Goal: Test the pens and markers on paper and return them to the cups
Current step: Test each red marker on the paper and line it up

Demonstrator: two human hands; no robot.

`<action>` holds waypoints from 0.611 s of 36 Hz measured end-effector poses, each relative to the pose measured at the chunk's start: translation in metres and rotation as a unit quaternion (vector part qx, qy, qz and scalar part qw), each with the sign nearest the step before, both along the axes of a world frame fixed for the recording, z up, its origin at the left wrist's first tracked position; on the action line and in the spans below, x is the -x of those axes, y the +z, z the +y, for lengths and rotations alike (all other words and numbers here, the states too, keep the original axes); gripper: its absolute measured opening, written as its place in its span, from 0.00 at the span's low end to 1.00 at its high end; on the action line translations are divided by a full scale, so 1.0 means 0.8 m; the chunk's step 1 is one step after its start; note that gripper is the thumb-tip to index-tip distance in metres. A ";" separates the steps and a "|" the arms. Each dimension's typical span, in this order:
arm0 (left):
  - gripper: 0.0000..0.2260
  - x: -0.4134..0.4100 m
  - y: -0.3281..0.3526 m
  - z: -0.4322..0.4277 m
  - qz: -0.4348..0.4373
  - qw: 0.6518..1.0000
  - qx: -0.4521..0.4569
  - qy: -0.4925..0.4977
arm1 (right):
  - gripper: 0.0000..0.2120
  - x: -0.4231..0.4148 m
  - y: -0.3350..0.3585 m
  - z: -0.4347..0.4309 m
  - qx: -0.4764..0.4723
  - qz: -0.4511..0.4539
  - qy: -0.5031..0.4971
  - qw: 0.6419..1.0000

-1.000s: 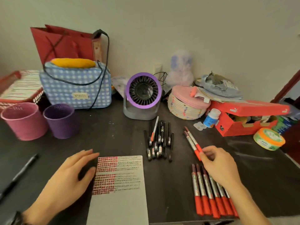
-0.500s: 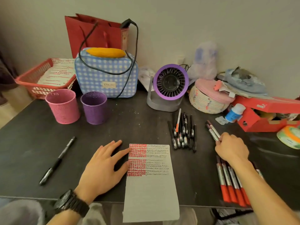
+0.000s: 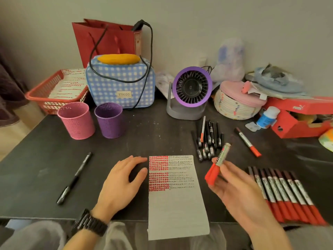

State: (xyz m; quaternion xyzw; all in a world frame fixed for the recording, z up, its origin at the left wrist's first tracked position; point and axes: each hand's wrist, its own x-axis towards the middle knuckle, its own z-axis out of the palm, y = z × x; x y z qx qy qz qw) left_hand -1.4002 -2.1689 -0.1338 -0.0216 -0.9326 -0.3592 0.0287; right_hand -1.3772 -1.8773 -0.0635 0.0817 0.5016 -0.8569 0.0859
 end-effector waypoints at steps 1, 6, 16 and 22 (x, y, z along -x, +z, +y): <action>0.14 -0.003 0.002 0.001 0.009 0.999 -0.033 0.017 | 0.10 -0.011 -0.001 -0.012 0.000 0.007 0.005 1.000; 0.09 -0.034 0.020 0.026 0.053 0.989 -0.138 0.029 | 0.13 -0.048 -0.020 -0.051 -0.013 0.005 -0.014 1.000; 0.11 -0.078 0.041 0.090 -0.045 0.954 -0.278 -0.103 | 0.15 -0.077 -0.052 -0.073 0.014 0.003 0.013 1.000; 0.10 -0.083 0.036 0.093 0.018 0.970 -0.209 -0.125 | 0.10 -0.082 -0.056 -0.069 0.032 -0.014 -0.041 0.999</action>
